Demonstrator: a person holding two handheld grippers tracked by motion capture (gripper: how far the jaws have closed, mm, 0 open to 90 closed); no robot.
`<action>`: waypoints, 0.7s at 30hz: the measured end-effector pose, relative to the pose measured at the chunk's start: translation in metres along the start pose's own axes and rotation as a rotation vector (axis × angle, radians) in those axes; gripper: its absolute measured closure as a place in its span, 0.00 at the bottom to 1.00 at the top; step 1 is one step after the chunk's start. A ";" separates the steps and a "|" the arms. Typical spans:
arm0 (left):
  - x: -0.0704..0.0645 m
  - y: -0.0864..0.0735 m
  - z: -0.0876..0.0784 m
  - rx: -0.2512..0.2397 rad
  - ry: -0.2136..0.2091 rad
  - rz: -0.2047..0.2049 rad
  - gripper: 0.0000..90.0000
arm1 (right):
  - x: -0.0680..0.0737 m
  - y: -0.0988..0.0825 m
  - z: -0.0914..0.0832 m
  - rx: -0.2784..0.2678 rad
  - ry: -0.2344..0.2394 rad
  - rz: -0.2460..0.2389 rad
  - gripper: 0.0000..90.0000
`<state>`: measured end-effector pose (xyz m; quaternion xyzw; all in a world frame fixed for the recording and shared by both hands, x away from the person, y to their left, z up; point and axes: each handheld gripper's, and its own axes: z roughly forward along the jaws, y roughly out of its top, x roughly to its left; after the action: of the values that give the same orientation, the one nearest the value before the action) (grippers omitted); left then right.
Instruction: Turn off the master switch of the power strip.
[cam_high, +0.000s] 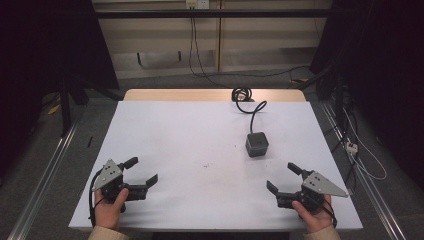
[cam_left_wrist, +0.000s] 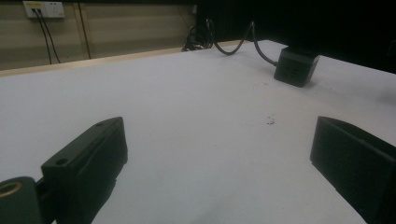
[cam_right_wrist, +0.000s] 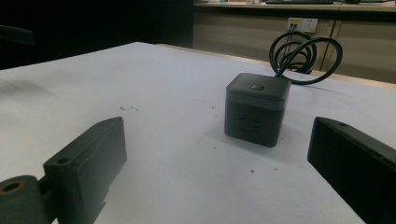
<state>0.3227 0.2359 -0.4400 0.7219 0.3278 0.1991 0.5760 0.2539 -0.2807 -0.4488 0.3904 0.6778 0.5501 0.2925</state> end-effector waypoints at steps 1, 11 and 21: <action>0.000 0.000 0.000 0.001 -0.002 0.006 0.04 | 0.000 0.000 0.000 0.000 0.001 -0.001 0.05; 0.000 0.000 0.000 0.001 -0.005 0.009 0.04 | -0.003 0.005 0.003 0.009 -0.013 -0.005 0.05; 0.000 0.001 0.001 -0.002 -0.007 0.007 0.04 | -0.015 0.010 0.016 0.019 -0.028 0.008 0.06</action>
<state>0.3233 0.2353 -0.4394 0.7230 0.3230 0.1990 0.5773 0.2769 -0.2848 -0.4431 0.4039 0.6772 0.5391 0.2960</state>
